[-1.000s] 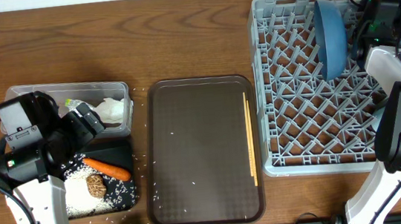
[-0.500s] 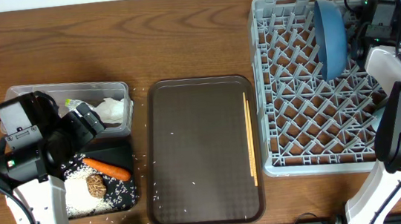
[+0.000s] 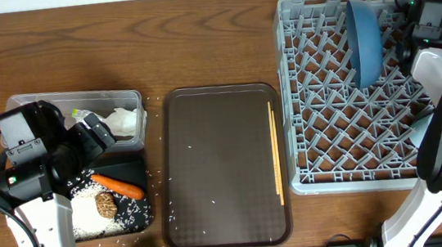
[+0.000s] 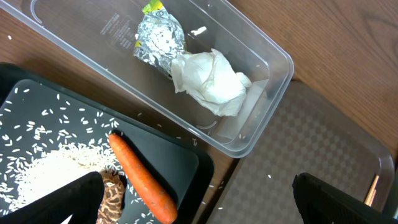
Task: Sort waste into correct bins and load items into the dishwasher rack
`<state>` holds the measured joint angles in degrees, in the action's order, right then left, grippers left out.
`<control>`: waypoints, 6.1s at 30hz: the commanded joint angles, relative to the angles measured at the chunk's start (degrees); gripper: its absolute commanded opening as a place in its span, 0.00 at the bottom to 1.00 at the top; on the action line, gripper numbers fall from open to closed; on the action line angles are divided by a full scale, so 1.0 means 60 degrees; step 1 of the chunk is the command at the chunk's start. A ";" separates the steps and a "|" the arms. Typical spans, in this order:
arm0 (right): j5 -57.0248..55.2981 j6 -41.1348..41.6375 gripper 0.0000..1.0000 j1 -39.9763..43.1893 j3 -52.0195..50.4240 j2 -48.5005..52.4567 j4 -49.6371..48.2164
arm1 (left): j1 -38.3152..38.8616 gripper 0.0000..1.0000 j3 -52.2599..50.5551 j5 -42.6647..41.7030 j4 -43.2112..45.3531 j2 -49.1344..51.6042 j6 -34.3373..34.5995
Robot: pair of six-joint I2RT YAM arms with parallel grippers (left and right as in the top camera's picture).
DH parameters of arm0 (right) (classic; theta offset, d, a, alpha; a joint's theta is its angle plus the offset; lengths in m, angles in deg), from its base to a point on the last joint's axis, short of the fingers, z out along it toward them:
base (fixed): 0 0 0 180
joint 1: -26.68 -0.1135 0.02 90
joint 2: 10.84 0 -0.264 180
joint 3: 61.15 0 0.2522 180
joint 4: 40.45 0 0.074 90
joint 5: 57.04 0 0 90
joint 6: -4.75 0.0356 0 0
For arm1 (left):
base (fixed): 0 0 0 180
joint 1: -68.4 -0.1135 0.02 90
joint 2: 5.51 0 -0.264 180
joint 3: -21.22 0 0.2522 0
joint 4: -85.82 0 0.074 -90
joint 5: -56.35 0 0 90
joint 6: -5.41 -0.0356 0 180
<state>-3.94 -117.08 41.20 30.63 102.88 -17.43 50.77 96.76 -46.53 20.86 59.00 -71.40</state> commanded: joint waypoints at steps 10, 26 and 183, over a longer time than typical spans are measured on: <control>0.4339 0.3665 0.88 0.0310 0.0495 -0.1220 0.2269 | -0.0033 0.98 0.0204 0.0127 -0.0033 0.0040 -0.0157; 0.5963 0.5901 0.81 0.0328 0.0812 -0.4240 0.4630 | -0.0033 0.98 0.0204 0.0127 -0.0033 0.0040 -0.0157; 0.4441 1.1806 0.35 -0.9428 -0.0022 -0.1180 0.7759 | -0.0033 0.98 0.0204 0.0127 -0.0033 0.0040 -0.0157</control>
<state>25.32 -51.45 -14.84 30.43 91.51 29.13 50.77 96.76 -46.53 20.86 59.00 -71.40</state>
